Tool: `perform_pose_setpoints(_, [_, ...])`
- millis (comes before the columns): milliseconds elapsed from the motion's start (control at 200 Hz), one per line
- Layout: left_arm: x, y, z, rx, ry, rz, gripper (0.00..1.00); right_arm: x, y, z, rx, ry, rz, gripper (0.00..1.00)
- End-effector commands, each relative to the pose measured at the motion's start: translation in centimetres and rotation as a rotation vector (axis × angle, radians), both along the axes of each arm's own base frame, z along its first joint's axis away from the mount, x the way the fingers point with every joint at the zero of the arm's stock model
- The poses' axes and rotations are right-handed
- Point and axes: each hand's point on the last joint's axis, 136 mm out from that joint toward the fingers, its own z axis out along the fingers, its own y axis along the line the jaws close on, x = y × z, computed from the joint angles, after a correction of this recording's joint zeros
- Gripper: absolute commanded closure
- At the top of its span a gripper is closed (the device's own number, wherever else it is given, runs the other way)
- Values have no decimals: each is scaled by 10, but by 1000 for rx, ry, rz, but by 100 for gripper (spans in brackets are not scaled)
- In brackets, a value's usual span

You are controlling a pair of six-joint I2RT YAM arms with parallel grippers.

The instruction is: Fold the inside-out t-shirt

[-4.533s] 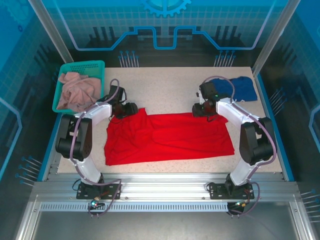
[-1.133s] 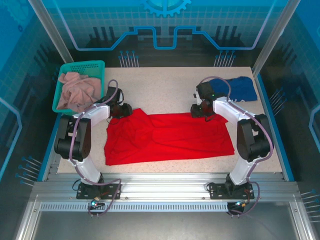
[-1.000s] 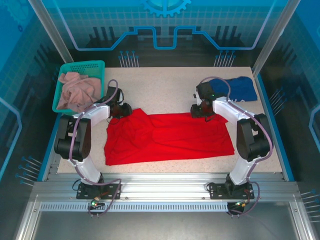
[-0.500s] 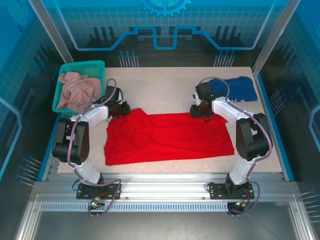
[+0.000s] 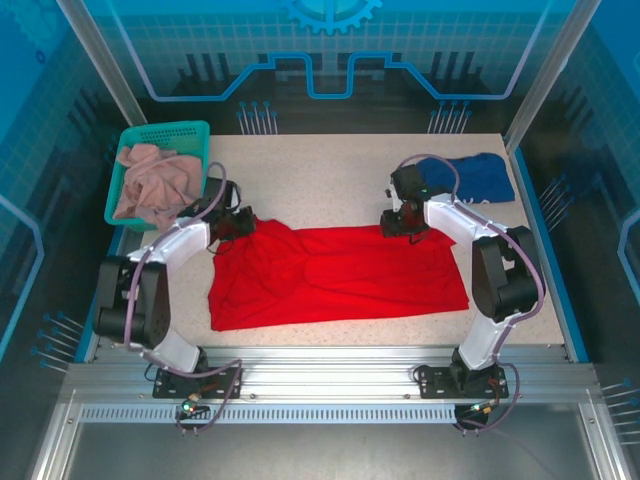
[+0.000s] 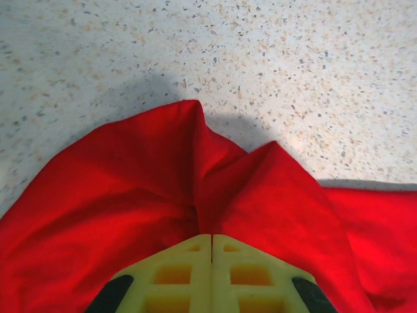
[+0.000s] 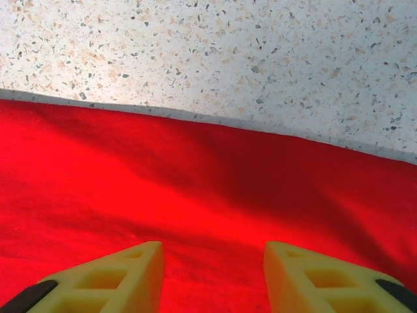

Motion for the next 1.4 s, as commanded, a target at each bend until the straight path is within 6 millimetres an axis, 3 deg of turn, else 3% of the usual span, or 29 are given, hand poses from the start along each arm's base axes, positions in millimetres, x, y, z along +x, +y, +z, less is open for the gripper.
perform_pose_setpoints(0, [-24, 6, 5, -29, 30, 57, 100, 0, 5, 15, -2, -27, 21, 55])
perform_pose_setpoints(145, [-44, 4, 11, -69, 52, 76, 100, 0, 11, 16, 17, -27, 37, 55])
perform_pose_setpoints(240, [-52, -2, 15, -111, 70, 69, 100, -7, 37, 26, 95, -63, 122, 54])
perform_pose_setpoints(330, [-56, -9, 16, -152, 88, 59, 100, -23, 87, 45, 227, -146, 293, 53])
perform_pose_setpoints(470, [-57, -8, 14, -149, 94, 62, 100, -69, 180, 66, 366, -227, 599, 50])
perform_pose_setpoints(610, [-55, -8, 11, -143, 102, 59, 100, -115, 270, 53, 428, -228, 806, 52])
perform_pose_setpoints(705, [-53, -9, 10, -144, 102, 56, 100, -130, 306, 33, 404, -227, 866, 53])
perform_pose_setpoints(800, [-52, -9, 10, -144, 97, 53, 100, -131, 326, 17, 384, -219, 887, 53])
perform_pose_setpoints(940, [-50, -10, 11, -145, 92, 44, 100, -122, 337, -5, 313, -216, 891, 51])
perform_pose_setpoints(1396, [-50, -11, 11, -148, 88, 33, 100, -107, 338, -47, 144, -193, 881, 60])
